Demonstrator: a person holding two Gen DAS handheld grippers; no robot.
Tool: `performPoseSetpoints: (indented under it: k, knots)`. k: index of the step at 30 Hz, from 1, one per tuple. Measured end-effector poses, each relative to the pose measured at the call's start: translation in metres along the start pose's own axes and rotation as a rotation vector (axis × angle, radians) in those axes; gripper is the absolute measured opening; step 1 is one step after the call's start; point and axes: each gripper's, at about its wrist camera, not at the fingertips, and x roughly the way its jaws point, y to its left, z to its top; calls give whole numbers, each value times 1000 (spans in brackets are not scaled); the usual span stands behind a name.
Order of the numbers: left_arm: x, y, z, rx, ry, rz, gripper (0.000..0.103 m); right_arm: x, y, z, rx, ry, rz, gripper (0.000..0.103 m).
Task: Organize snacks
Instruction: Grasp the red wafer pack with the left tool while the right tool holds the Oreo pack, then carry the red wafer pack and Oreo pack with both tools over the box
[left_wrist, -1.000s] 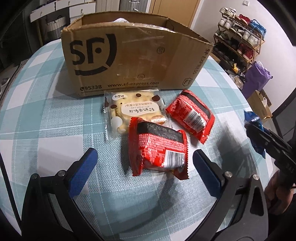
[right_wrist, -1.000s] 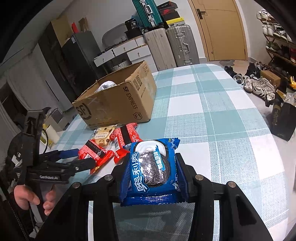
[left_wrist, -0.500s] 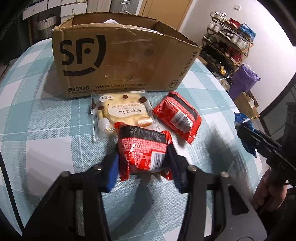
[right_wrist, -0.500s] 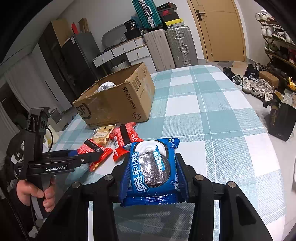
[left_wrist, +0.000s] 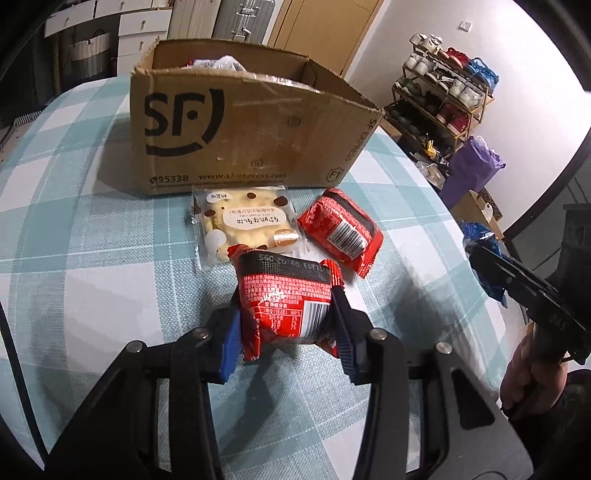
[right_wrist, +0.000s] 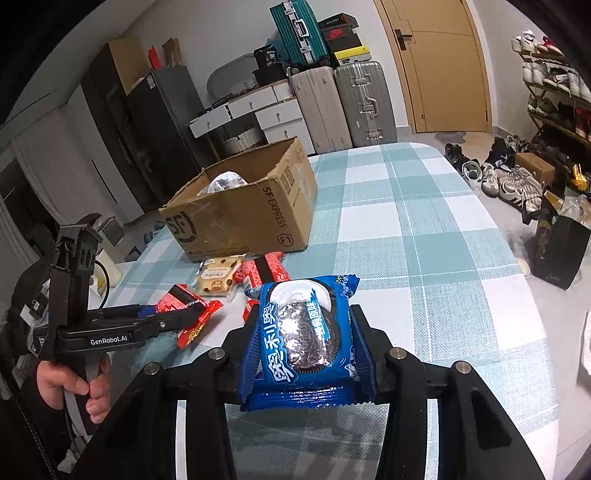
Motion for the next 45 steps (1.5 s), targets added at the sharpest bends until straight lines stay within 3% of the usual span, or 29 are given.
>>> performPoseSetpoints:
  k: [11, 19, 27, 37, 45]
  knots:
    - [-43, 14, 3, 4, -57, 13, 40, -4, 20, 10, -34, -8, 16, 45]
    - [-80, 11, 22, 51, -127, 59, 40, -2, 47, 37, -81, -31, 74, 45]
    - [-115, 16, 42, 45, -161, 40, 40, 4, 72, 65, -123, -32, 123, 45]
    - [-140, 25, 83, 51, -191, 40, 40, 5, 97, 118, -183, -67, 148, 45]
    - [-144, 34, 123, 33, -191, 24, 40, 18, 109, 153, -207, -54, 108, 45]
